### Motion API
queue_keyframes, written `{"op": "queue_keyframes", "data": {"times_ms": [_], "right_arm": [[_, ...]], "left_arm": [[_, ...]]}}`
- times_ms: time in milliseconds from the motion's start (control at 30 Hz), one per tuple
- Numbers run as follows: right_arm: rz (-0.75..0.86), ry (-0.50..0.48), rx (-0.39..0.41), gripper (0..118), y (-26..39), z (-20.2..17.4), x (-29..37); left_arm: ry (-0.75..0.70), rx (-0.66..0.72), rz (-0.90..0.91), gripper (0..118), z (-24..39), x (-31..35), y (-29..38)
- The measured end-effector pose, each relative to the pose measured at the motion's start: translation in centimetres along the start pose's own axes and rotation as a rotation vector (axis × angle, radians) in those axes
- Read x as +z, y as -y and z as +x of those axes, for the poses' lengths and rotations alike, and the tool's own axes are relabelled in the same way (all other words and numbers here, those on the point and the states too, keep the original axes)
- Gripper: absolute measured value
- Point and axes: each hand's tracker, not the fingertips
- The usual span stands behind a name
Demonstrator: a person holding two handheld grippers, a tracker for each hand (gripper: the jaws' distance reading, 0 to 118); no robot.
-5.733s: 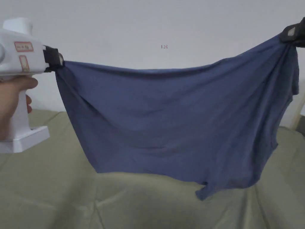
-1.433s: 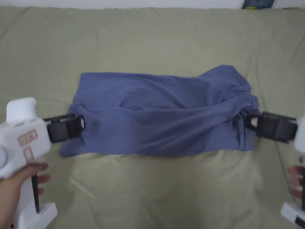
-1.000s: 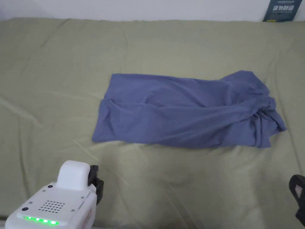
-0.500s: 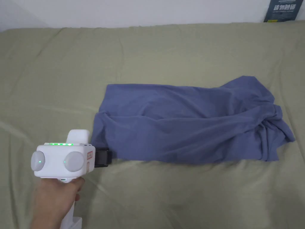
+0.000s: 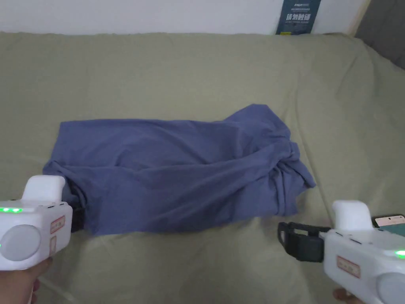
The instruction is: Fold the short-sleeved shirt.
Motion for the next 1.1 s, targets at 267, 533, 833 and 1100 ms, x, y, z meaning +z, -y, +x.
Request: {"op": "queue_keyframes", "data": {"times_ms": [267,533,833,1100], "right_arm": [[-0.149,0.003,-0.048,92,-3.1,0.8,-8.2],[0.005,-0.061,-0.061,17,-3.6,0.0,-2.3],[0.030,-0.170,0.036,17,-6.0,-0.2,9.5],[-0.090,-0.127,0.098,17,0.6,0.6,12.9]], "left_arm": [[0.015,0.002,-0.011,11,-1.1,0.2,0.1],[0.011,0.023,-0.014,11,-3.5,-1.8,1.8],[0.075,0.022,0.096,11,-4.6,9.4,0.5],[0.114,0.059,0.077,11,-4.9,16.5,6.2]]}}
